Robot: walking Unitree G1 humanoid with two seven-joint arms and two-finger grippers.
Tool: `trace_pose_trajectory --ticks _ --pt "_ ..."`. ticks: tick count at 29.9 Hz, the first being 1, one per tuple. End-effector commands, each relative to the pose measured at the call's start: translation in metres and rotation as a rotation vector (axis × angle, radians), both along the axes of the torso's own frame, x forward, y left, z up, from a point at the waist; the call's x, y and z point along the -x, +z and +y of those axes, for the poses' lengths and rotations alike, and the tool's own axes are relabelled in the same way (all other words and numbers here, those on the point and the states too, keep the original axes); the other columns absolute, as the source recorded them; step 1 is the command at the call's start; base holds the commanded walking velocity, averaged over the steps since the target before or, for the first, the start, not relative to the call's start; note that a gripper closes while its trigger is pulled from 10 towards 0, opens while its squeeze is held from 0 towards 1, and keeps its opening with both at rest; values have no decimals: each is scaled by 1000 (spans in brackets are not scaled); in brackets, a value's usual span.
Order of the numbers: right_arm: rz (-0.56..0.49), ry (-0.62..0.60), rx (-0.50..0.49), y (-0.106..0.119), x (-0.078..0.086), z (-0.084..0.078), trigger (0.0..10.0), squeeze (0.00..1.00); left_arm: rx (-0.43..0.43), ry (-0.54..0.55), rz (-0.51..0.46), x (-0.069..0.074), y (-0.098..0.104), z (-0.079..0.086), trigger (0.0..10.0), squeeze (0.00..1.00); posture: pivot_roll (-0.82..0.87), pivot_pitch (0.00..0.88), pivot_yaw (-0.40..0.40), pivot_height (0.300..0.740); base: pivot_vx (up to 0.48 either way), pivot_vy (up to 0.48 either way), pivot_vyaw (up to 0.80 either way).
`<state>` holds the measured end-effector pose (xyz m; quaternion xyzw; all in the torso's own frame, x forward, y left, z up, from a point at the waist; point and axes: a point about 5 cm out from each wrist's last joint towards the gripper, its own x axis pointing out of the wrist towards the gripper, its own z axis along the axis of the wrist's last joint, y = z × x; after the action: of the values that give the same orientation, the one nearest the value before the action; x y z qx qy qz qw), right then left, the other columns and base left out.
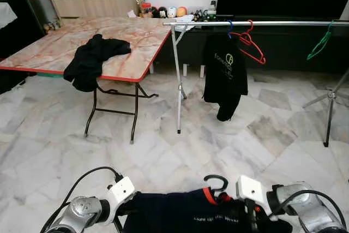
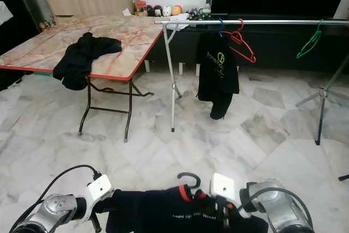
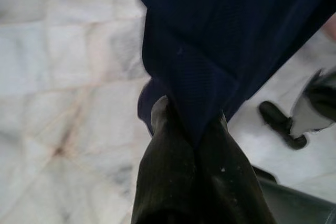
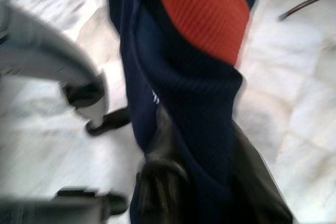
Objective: Hang hanger
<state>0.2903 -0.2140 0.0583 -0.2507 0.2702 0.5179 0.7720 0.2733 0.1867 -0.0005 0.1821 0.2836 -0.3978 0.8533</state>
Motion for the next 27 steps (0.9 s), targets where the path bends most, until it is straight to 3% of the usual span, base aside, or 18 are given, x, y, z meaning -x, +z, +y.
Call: trace_pose_trajectory --ticks 1,3,5,8,10,12,14,15,16,18,19,21,24,27 --pt "-132 -167 13 12 -19 -8 10000 0 -111 38 14 0 -3 13 0 0 2 0 85 740 0 0 0" --pt "-150 -224 20 13 -22 -12 10000 0 -147 48 21 1 -5 16 0 0 2 0 85 740 0 0 0" --pt "-169 -415 26 11 -28 -23 10000 0 -200 112 24 1 -8 24 0 0 4 0 86 740 0 0 0" --pt "-156 -515 78 1 -25 -29 10000 0 -191 173 17 0 -7 27 0 0 0 0 85 740 0 0 0" --pt "-156 -515 78 1 -25 -29 10000 0 -191 173 17 0 -7 27 0 0 0 0 85 740 0 0 0" --pt "-141 -655 81 -12 -21 -31 10000 0 -135 193 12 -2 -4 25 0 0 -2 0 83 740 0 0 0" --pt "-165 -816 8 -15 -23 -30 10000 0 -106 152 31 -3 -3 20 0 0 -6 4 82 740 0 0 0" --pt "-165 -816 8 -15 -23 -30 10000 0 -106 152 31 -3 -3 20 0 0 -6 4 82 740 0 0 0" --pt "-178 -905 -84 -13 -26 -27 10000 0 -104 107 64 0 -5 17 0 0 -6 3 82 740 0 0 0" --pt "-206 -1086 -384 0 -38 -15 10000 0 -100 10 131 7 -9 11 0 0 -10 5 80 740 0 0 0" --pt "-206 -1086 -384 0 -38 -15 10000 0 -100 10 131 7 -9 11 0 0 -10 5 80 740 0 0 0" --pt "-200 -1177 -625 12 -47 -4 10000 0 -72 -34 146 7 -8 3 0 0 -12 5 78 740 0 0 0" --pt "-186 -1143 -677 15 -51 9 10000 0 -52 -59 129 3 -5 -4 0 0 -11 4 75 740 0 0 0" --pt "-179 -1011 -535 6 -48 25 10000 0 10 -79 117 -4 4 -11 0 0 -10 0 70 740 0 0 0"
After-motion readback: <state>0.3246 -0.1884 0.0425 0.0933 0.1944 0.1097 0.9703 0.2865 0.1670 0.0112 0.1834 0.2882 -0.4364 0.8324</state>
